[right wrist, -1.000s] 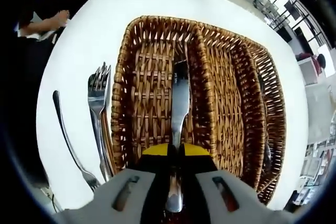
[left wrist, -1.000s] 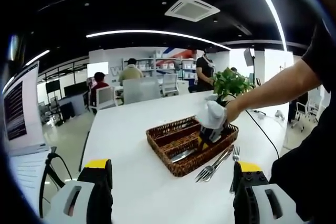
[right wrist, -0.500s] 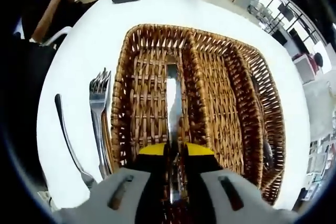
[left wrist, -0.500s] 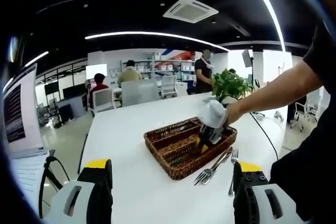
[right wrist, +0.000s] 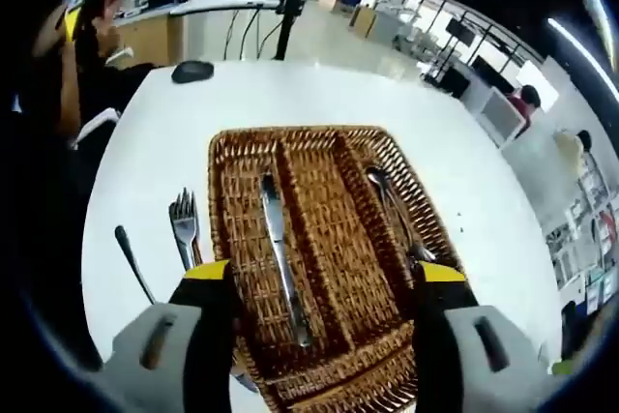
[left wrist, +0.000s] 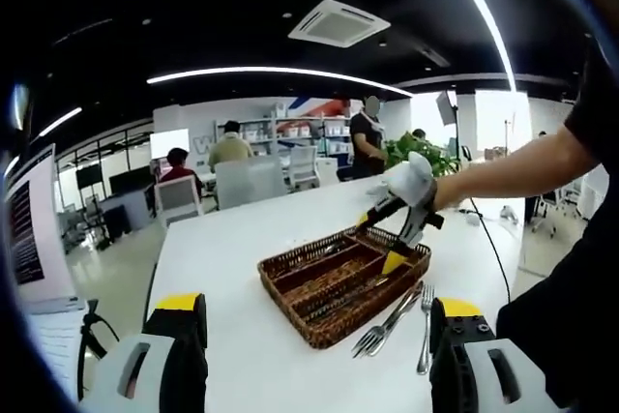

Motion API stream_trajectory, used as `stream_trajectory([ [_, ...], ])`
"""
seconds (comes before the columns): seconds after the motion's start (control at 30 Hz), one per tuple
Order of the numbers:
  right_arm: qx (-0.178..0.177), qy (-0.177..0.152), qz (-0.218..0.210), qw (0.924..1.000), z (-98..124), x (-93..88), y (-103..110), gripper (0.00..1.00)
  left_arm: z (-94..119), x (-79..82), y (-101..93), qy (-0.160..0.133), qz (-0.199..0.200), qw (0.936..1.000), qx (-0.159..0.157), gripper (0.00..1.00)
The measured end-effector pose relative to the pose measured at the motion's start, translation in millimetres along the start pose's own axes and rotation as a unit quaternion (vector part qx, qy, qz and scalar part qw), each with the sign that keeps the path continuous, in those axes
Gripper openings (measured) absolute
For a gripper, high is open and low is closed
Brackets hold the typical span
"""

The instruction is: Arrange the knives, forks, and spoons in their matching storage slots by inserting each utensil handle-first until every utensil is classified and aligned in the correct compartment

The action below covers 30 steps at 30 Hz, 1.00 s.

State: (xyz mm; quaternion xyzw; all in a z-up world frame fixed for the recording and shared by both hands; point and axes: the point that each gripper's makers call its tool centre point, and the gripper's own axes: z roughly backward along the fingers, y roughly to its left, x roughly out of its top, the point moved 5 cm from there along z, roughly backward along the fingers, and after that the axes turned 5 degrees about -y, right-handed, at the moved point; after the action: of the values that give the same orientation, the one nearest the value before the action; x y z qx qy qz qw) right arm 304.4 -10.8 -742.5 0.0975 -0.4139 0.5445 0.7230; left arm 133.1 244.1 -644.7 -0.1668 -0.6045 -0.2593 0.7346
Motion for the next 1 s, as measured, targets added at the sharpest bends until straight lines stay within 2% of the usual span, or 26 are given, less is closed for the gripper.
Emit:
stream_trajectory([
  [0.1,-0.053,-0.038,0.018,0.9977,26,2.4,-7,0.83,-2,2.2,2.5,-0.005,-0.007,0.9999,0.015,1.0],
  [0.23,-0.075,-0.064,-0.032,0.9946,54,-2.7,-3,0.89,-5,0.3,1.2,-0.008,0.003,0.9999,0.011,1.0],
  [0.3,-0.09,-0.083,-0.057,0.9909,71,-4.7,0,0.89,-5,-5.7,0.2,0.015,-0.017,0.9997,0.007,0.96],
  [0.4,-0.101,-0.111,-0.105,0.9832,91,-6.9,9,0.93,-6,-6.9,-1.6,0.013,-0.014,0.9998,0.006,0.98],
  [0.5,-0.118,-0.113,-0.116,0.9797,108,-15.5,18,0.99,-8,-3.7,-5.3,0.004,-0.007,1.0,0.001,1.0],
  [0.57,-0.132,-0.113,-0.126,0.9767,117,-21.1,22,0.99,-9,-0.9,-7.3,0.0,-0.008,1.0,0.0,1.0],
  [0.7,-0.133,-0.11,-0.156,0.9726,126,-30.5,34,0.99,-10,0.8,-6.9,-0.003,-0.009,1.0,0.0,1.0],
  [0.77,-0.152,-0.116,-0.164,0.9678,135,-35.1,37,0.99,-10,1.0,-5.7,-0.004,-0.008,1.0,0.003,1.0],
  [0.87,-0.17,-0.127,-0.206,0.9552,148,-43.2,45,0.99,-10,1.1,-5.8,-0.006,-0.009,0.9999,0.004,1.0],
  [1.0,-0.177,-0.126,-0.222,0.9505,162,-55.6,59,0.99,-11,-0.4,-5.6,-0.006,-0.009,0.9999,0.004,1.0],
])
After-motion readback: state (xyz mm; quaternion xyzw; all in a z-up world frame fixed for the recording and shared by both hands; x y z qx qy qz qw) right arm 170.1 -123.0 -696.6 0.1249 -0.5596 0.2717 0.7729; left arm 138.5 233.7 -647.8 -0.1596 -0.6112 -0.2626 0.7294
